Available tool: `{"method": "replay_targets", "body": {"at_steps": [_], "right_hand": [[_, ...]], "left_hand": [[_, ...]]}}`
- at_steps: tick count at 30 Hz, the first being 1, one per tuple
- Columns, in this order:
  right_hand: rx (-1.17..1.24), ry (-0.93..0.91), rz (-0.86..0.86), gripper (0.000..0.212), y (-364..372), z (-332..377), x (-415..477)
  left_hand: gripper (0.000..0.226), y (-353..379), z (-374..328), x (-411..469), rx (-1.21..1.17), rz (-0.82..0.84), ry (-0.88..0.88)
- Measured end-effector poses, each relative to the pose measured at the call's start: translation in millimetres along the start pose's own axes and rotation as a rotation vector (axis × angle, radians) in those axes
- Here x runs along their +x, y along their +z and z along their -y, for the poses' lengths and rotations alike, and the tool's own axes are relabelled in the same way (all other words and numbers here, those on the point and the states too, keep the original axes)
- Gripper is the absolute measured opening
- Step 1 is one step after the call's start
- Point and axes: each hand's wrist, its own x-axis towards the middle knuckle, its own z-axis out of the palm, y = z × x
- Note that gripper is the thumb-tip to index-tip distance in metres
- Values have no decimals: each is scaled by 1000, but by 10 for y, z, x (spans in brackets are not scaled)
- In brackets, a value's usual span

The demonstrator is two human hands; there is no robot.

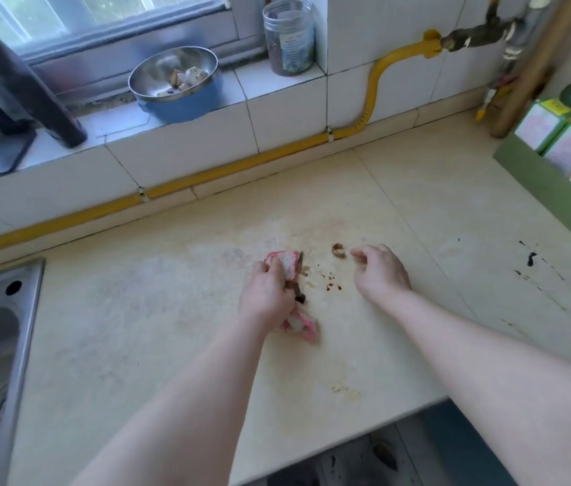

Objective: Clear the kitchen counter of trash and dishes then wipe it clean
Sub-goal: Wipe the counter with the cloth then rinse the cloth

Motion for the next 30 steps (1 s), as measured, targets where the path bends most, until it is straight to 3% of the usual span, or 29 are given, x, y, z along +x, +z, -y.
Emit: {"method": "replay_targets", "body": {"at_steps": [4,7,8,10,12,13,15,17,19,22,26,30], "right_hand": [[-20,-75,6,46,-7,15,70],[-51,-115,43,50,24,65,108],[-70,-123,60,51,31,93,110],[-87,-145,96,53,55,142,128],[-77,-196,148,51,82,185,155],[-53,-225,178,49,94,205,165],[41,-207,217,51,91,221,159],[136,-133,179,48,43,197,128],[159,-83,110,45,-29,141,112],[154,-54,41,42,-99,21,128],[215,10,-61,39,-139,-110,133],[242,16,-25,40,-142,-106,71]], "left_hand": [[38,12,-212,149,-170,14,52],[50,-149,-171,190,-515,-218,-49],[49,-225,-99,213,-510,-316,-104],[44,-384,54,243,-222,-361,-236],[43,-486,151,243,172,-296,-263],[47,-490,152,246,256,-284,-198],[56,-396,69,292,218,-240,9],[43,-271,-86,364,82,-88,160],[45,-166,-230,434,1,74,188],[68,-147,-332,498,-19,228,238],[68,-185,-387,491,66,267,366],[44,-152,-459,459,103,217,412]]}}
